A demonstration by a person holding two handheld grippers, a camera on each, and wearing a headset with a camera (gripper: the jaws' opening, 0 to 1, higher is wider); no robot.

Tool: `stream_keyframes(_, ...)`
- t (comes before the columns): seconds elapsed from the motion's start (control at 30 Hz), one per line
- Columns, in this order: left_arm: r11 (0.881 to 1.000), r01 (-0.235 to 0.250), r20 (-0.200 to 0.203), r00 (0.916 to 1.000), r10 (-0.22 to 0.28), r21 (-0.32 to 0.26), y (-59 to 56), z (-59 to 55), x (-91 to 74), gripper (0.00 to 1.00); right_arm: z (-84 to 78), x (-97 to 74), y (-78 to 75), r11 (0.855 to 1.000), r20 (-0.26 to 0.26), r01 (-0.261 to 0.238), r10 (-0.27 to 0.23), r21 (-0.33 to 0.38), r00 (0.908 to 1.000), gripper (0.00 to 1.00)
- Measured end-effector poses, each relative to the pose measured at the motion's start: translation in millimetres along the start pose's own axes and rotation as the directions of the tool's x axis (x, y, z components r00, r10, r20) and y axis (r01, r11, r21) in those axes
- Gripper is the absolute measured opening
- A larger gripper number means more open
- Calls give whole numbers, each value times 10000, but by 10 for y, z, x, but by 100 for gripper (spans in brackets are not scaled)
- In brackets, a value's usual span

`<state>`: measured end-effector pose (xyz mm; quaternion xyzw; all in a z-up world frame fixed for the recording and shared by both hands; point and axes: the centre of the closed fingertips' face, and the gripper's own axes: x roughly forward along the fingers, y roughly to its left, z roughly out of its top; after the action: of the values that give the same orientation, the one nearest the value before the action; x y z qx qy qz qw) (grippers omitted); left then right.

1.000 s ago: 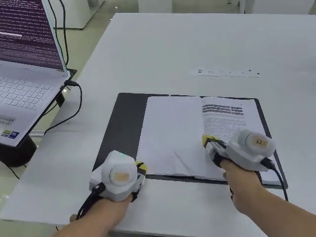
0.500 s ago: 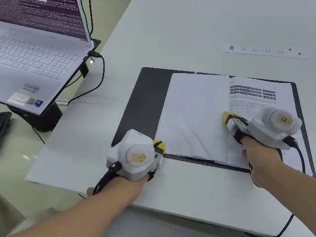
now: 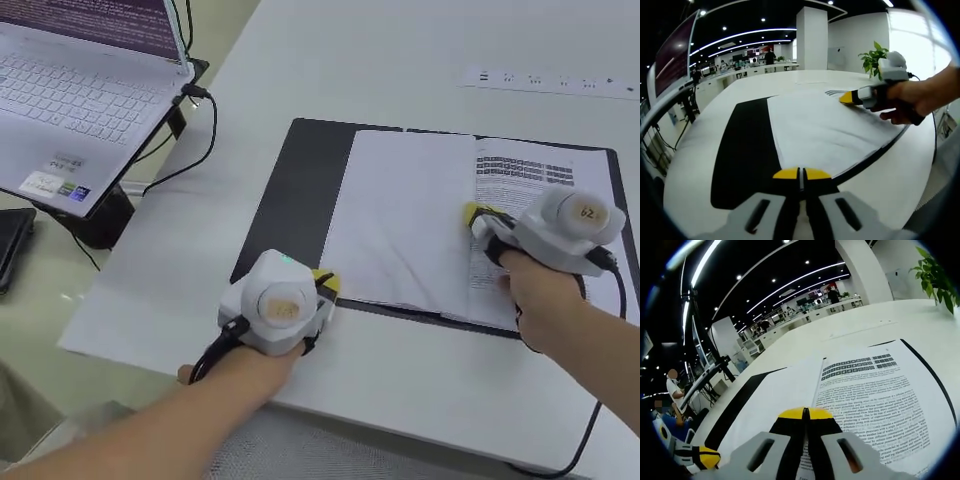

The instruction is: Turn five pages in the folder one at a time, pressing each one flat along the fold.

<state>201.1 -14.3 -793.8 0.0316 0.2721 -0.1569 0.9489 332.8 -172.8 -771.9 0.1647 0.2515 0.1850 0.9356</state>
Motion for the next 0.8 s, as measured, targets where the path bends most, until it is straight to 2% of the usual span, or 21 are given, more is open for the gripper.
stream_keyframes(0.6, 9999, 17, 35, 10000, -17, -114, 1, 8, -24, 1, 221, 234, -17, 9998, 152, 68, -65, -184, 9999, 0)
stream_keyframes(0.67, 9999, 18, 36, 10000, -18, -122, 2, 9, -28, 1, 260, 326, -73, 9999, 180, 81, -78, -144, 9998, 0)
stream_keyframes(0.8, 9999, 12, 38, 10000, -11, -129, 4, 8, -30, 1, 322, 387, -64, 9997, 211, 109, -104, -236, 9997, 0)
